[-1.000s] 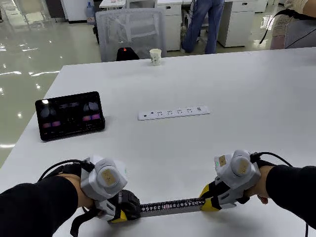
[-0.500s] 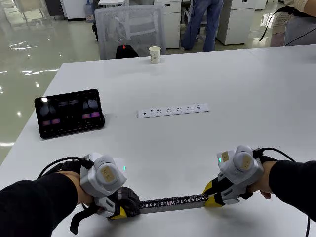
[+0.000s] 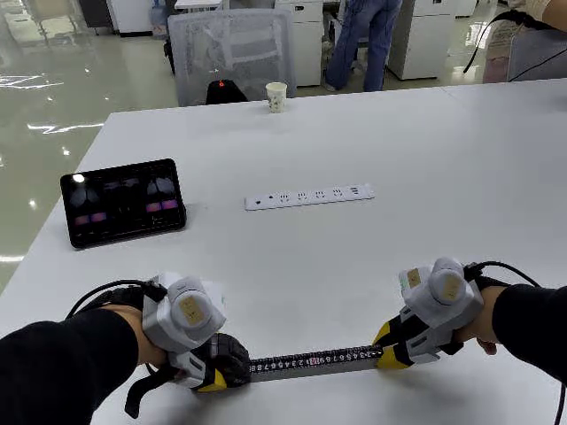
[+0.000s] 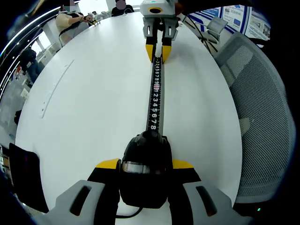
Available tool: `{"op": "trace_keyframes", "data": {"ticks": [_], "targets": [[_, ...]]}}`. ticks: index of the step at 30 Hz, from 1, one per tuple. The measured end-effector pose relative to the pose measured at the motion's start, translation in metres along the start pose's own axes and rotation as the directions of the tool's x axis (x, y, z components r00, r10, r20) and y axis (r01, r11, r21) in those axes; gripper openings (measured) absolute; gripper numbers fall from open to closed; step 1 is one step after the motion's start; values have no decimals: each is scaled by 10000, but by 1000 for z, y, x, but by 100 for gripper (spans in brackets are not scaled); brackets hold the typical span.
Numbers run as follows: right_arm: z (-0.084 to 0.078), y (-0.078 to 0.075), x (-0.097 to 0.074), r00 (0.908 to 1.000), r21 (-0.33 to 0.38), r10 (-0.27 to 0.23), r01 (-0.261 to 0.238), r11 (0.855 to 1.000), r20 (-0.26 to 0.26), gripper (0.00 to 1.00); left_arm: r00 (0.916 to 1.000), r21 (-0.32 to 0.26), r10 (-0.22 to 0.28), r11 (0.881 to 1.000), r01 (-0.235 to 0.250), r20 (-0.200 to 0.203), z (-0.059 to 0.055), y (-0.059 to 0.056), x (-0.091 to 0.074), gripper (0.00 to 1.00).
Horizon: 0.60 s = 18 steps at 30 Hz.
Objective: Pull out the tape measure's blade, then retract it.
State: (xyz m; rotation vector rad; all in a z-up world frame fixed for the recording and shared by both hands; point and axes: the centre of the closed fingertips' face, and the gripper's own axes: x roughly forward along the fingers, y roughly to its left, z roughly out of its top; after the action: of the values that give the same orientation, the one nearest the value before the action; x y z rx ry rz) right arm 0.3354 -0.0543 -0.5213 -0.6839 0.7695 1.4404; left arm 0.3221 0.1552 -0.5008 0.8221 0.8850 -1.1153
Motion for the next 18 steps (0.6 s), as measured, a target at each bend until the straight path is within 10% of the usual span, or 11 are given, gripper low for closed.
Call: {"op": "trace_keyframes", "data": {"ticks": [18], "targets": [[-10, -3, -7, 9998, 85, -74, 75, 9999, -177, 10, 10000, -5, -10, 10000, 10, -17, 0, 0, -1, 34]]}}
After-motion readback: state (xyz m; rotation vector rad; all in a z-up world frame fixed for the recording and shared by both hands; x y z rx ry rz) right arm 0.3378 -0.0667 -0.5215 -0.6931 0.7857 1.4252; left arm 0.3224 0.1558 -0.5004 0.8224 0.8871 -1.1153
